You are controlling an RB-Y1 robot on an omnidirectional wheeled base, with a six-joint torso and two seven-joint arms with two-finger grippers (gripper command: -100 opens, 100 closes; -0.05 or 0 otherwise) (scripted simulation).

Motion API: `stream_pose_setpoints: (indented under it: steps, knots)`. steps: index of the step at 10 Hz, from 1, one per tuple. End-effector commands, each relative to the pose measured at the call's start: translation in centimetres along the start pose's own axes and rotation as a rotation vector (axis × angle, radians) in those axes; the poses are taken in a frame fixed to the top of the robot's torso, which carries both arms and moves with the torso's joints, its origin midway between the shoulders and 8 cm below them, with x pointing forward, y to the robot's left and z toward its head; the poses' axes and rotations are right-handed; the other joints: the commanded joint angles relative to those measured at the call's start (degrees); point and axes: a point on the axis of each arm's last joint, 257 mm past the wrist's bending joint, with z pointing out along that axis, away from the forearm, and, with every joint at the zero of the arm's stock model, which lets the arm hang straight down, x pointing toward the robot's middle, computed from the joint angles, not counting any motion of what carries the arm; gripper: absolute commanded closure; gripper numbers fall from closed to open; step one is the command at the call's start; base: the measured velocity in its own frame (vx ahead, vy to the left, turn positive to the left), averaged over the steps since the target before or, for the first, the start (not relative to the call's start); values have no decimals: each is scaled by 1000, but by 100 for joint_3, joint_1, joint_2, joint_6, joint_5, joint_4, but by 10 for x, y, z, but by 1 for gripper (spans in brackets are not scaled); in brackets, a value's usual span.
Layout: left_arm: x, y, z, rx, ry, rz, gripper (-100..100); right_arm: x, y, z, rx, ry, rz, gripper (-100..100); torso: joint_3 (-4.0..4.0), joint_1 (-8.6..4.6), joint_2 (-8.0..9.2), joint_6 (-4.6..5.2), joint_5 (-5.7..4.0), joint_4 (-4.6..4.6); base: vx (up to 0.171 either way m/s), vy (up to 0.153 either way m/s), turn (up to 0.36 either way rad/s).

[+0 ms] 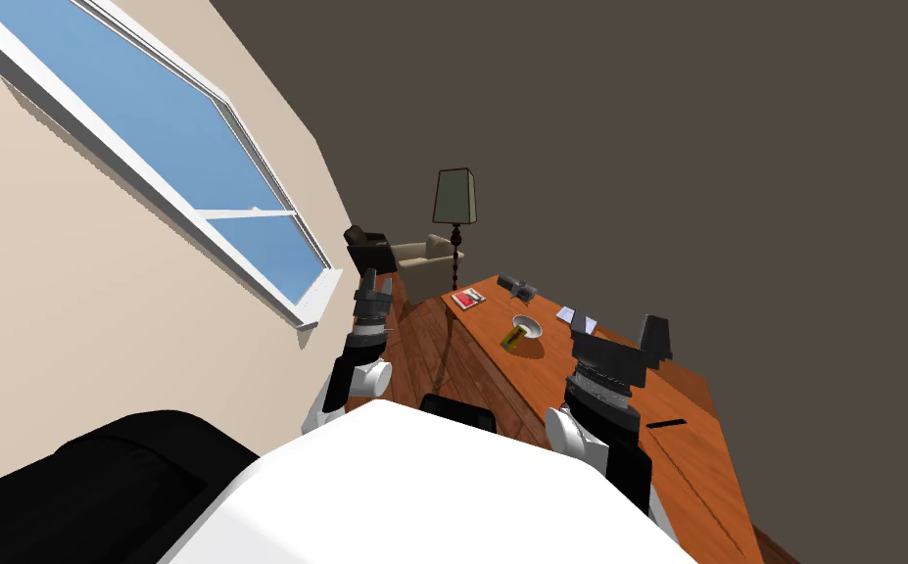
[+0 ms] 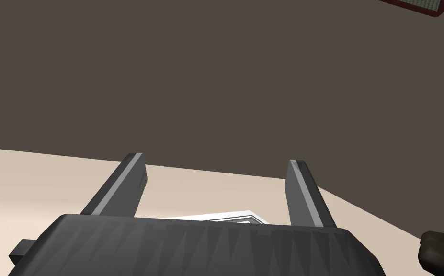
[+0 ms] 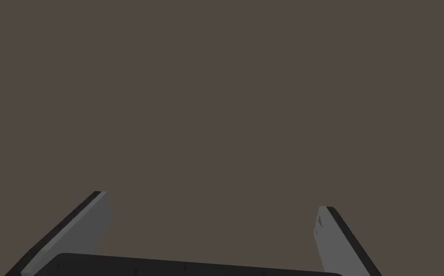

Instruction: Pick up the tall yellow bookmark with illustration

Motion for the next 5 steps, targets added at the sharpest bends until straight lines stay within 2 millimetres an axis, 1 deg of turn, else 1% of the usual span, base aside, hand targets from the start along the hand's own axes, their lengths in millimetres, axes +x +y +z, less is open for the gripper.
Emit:
stream_pose_setpoints:
  steps: [1, 3, 5]
  knots:
    - [0, 0, 0, 0, 0, 0, 0, -5, -16, -1, 44, 10, 26, -100, 0, 0, 0, 0, 0, 0, 13, 15, 53]
    - [0, 0, 0, 0, 0, 0, 0, -12, -37, -3, 104, 15, 62, -100, -6, 7, -10, -1, 1, -2, 30, 29, 73]
    - [0, 0, 0, 0, 0, 0, 0, -24, -64, -4, 177, 16, 107, -100, -9, 9, -15, -1, 2, -3, 37, 31, 63]
